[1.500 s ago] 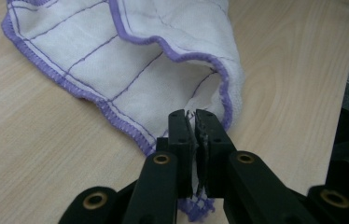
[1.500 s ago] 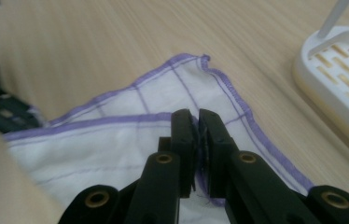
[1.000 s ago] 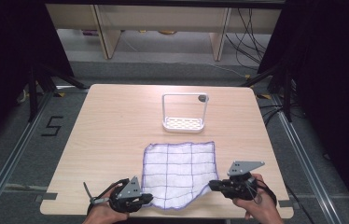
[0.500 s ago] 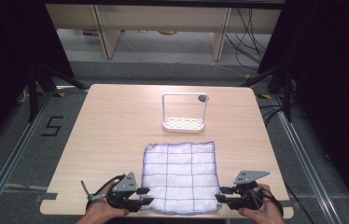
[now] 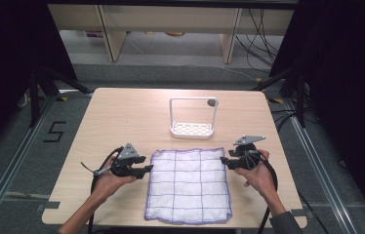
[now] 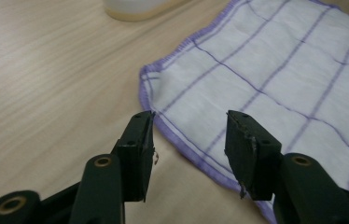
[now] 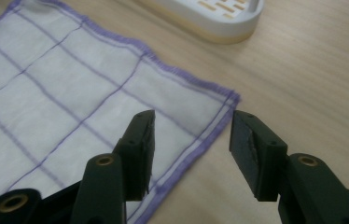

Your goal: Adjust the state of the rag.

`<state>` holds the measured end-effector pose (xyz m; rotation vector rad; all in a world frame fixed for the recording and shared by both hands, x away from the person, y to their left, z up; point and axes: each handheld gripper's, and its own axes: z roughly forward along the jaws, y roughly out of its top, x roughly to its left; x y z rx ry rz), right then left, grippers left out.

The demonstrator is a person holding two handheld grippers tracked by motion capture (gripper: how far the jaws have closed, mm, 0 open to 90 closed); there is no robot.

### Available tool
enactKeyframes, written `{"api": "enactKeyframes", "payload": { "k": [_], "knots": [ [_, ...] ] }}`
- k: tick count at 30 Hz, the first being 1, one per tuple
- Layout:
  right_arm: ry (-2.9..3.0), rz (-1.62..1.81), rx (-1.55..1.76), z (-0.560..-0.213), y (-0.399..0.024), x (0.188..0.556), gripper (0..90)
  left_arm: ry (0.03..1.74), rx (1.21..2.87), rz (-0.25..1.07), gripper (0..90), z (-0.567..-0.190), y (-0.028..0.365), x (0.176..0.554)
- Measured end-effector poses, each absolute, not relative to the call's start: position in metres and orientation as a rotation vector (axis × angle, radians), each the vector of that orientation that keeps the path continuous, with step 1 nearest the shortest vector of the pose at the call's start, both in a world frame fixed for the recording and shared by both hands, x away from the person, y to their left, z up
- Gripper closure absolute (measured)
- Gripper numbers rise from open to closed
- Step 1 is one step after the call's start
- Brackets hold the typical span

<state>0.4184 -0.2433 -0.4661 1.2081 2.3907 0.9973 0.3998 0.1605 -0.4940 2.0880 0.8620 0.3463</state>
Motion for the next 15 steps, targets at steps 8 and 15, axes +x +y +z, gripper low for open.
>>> {"api": "enactKeyframes", "payload": {
  "k": [8,15],
  "knots": [
    [2.398,0.984,1.229,-0.474,-0.244,0.453,48.0,0.889,2.113,0.358,49.3,-0.494,0.149,0.425],
    [2.426,0.956,1.223,-0.481,-0.24,0.464,46.7,0.893,2.155,0.35,46.4,-0.504,0.13,0.443]
  ]
}}
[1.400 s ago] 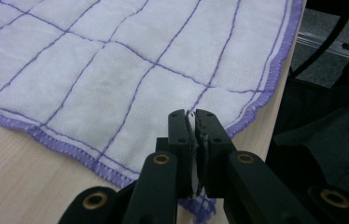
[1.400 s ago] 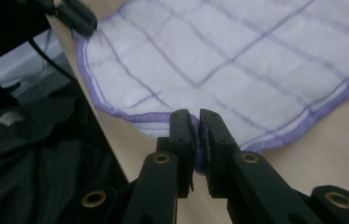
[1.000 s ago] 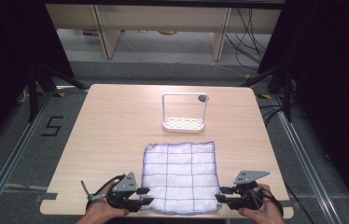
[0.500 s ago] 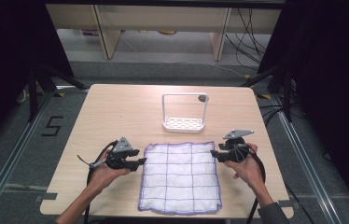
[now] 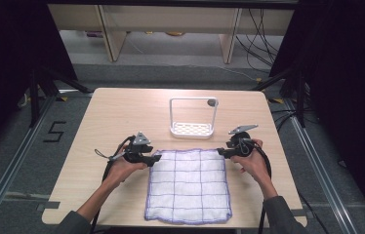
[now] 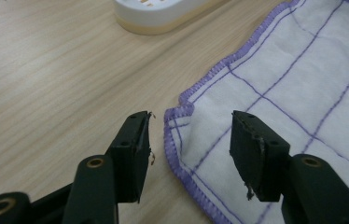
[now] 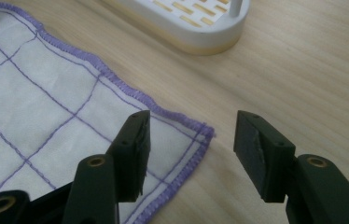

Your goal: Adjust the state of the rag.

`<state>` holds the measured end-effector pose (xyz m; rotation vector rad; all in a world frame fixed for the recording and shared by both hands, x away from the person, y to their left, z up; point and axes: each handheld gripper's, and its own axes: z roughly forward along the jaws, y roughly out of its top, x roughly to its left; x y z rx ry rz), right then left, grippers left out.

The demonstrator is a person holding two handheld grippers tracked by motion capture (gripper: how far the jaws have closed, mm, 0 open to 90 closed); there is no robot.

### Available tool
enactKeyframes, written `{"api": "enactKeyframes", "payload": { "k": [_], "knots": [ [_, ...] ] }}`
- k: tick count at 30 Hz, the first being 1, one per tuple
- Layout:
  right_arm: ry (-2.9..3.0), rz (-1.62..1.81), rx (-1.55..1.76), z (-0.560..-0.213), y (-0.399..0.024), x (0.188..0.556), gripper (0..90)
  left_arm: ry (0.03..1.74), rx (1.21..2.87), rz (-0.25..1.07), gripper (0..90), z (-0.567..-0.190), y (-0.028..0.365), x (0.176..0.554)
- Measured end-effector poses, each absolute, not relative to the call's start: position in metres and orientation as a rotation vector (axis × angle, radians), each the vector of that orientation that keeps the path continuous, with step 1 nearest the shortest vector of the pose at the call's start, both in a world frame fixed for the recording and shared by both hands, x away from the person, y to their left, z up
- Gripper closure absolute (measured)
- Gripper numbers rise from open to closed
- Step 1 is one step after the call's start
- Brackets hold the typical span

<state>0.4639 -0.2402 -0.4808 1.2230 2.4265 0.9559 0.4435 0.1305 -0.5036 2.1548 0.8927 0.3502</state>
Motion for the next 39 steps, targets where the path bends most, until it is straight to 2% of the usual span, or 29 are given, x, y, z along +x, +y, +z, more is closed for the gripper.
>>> {"api": "enactKeyframes", "payload": {
  "k": [3,6,8,9,12,15,32,39],
  "knots": [
    [2.462,0.926,1.256,-0.482,-0.237,0.467,46.7,0.898,2.153,0.36,47.0,-0.506,0.127,0.447],
    [2.457,0.942,1.266,-0.489,-0.234,0.473,47.6,0.891,2.169,0.352,54.5,-0.504,0.124,0.449],
    [2.484,0.925,1.257,-0.49,-0.233,0.476,52.0,0.874,2.192,0.36,60.8,-0.505,0.122,0.448],
    [2.485,0.912,1.263,-0.491,-0.232,0.476,55.4,0.869,2.197,0.353,64.5,-0.505,0.121,0.449],
    [2.505,0.93,1.245,-0.495,-0.228,0.477,73.5,0.874,2.214,0.356,78.4,-0.509,0.12,0.452],
    [2.538,0.937,1.222,-0.493,-0.229,0.477,85.1,0.88,2.21,0.379,84.8,-0.509,0.12,0.454],
    [2.43,1.096,1.115,-0.449,-0.234,0.475,87.0,0.853,2.07,0.468,85.3,-0.468,0.133,0.469],
    [2.417,1.147,1.052,-0.425,-0.238,0.453,87.0,0.795,2.039,0.479,85.3,-0.455,0.142,0.449]
  ]
}}
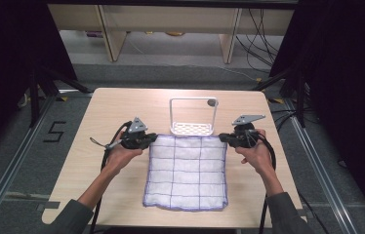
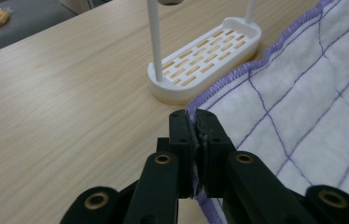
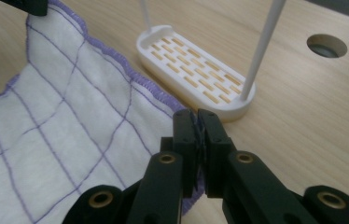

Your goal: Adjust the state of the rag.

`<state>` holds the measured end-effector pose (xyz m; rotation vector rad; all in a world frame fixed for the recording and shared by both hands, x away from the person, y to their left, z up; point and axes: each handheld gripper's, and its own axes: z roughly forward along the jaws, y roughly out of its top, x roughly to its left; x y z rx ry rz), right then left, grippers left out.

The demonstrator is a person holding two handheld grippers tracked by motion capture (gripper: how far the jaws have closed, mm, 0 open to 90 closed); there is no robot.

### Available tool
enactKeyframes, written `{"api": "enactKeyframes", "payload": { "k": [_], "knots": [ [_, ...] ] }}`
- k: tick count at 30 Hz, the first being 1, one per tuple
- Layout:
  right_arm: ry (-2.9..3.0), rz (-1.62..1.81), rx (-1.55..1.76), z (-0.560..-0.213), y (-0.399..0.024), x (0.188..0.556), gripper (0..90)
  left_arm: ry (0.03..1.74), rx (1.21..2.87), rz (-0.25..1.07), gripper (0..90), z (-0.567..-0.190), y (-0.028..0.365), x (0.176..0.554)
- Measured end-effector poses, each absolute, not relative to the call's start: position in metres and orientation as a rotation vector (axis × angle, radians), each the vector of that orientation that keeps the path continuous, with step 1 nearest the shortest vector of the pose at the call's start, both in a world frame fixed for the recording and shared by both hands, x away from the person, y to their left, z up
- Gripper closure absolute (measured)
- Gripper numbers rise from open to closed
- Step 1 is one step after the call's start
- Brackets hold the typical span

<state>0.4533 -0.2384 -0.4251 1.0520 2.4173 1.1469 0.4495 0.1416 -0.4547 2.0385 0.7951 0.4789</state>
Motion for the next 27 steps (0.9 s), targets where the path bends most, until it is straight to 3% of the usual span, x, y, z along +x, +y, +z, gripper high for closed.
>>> {"api": "enactKeyframes", "payload": {
  "k": [6,13,27],
  "knots": [
    [2.413,1.213,0.953,-0.41,-0.239,0.402,87.0,0.717,2.006,0.463,85.3,-0.451,0.153,0.407],
    [2.443,1.226,0.842,-0.418,-0.24,0.357,87.0,0.662,2.016,0.436,85.3,-0.463,0.161,0.36],
    [2.529,1.201,0.857,-0.456,-0.244,0.312,86.9,0.584,2.124,0.417,85.0,-0.487,0.16,0.313]
  ]
}}
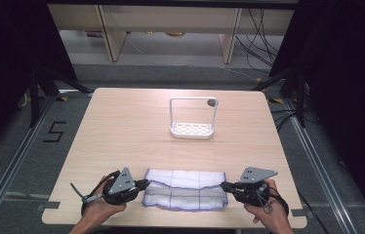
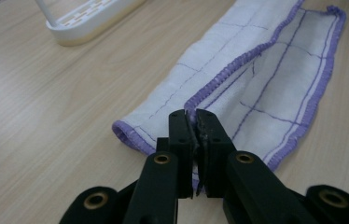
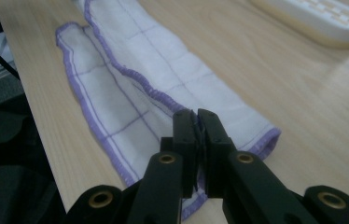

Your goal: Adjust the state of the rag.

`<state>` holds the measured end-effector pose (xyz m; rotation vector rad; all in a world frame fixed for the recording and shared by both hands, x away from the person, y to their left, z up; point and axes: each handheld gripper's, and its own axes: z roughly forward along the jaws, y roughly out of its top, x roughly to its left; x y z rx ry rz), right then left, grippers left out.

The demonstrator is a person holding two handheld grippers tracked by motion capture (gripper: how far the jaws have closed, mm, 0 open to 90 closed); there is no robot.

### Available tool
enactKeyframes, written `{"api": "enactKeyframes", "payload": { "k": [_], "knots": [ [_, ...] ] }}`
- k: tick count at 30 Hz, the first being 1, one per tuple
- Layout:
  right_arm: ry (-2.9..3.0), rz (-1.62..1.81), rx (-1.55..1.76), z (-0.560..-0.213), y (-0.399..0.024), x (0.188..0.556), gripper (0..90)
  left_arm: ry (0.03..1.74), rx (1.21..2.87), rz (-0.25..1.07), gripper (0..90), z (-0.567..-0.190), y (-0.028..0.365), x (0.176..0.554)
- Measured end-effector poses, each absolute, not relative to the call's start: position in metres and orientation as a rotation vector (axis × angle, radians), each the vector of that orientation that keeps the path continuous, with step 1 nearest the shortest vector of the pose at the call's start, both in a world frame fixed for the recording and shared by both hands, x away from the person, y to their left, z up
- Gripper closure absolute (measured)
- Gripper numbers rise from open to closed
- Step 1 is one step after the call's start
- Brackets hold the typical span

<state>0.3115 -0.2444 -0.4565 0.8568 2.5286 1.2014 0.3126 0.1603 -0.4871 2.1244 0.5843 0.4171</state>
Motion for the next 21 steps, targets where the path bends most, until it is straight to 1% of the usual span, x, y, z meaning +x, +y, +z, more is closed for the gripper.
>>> {"api": "enactKeyframes", "payload": {
  "k": [1,3,6,7,10,11,13,14,16,17,18,19,21],
  "knots": [
    [2.531,1.177,0.852,-0.461,-0.244,0.31,86.8,0.595,2.121,0.408,85.0,-0.49,0.159,0.311],
    [2.555,1.161,0.86,-0.467,-0.244,0.309,86.7,0.569,2.174,0.406,84.9,-0.496,0.158,0.311],
    [2.58,1.161,0.857,-0.473,-0.244,0.306,86.5,0.571,2.205,0.391,84.8,-0.501,0.159,0.309],
    [2.588,1.156,0.859,-0.474,-0.244,0.304,86.5,0.572,2.197,0.387,84.7,-0.502,0.158,0.308],
    [2.617,1.133,0.894,-0.479,-0.243,0.299,85.7,0.539,2.222,0.373,84.0,-0.505,0.157,0.305],
    [2.62,1.124,0.86,-0.481,-0.244,0.299,85.3,0.512,2.246,0.372,83.4,-0.505,0.157,0.306],
    [2.649,1.098,0.855,-0.484,-0.244,0.296,83.4,0.541,2.241,0.363,81.3,-0.508,0.156,0.301],
    [2.644,1.099,0.857,-0.486,-0.244,0.295,81.7,0.545,2.238,0.332,79.4,-0.509,0.157,0.299],
    [2.651,1.112,0.87,-0.486,-0.247,0.293,71.8,0.563,2.225,0.294,73.0,-0.508,0.159,0.296],
    [2.63,1.136,0.886,-0.485,-0.248,0.293,66.2,0.563,2.2,0.275,69.8,-0.506,0.16,0.295],
    [2.603,1.131,0.917,-0.483,-0.251,0.292,63.7,0.576,2.158,0.237,66.9,-0.503,0.161,0.293],
    [2.575,1.158,0.948,-0.479,-0.254,0.293,59.2,0.586,2.142,0.225,62.9,-0.498,0.164,0.293],
    [2.502,1.213,1.038,-0.473,-0.261,0.296,53.4,0.634,2.071,0.208,59.0,-0.489,0.167,0.294]
  ]
}}
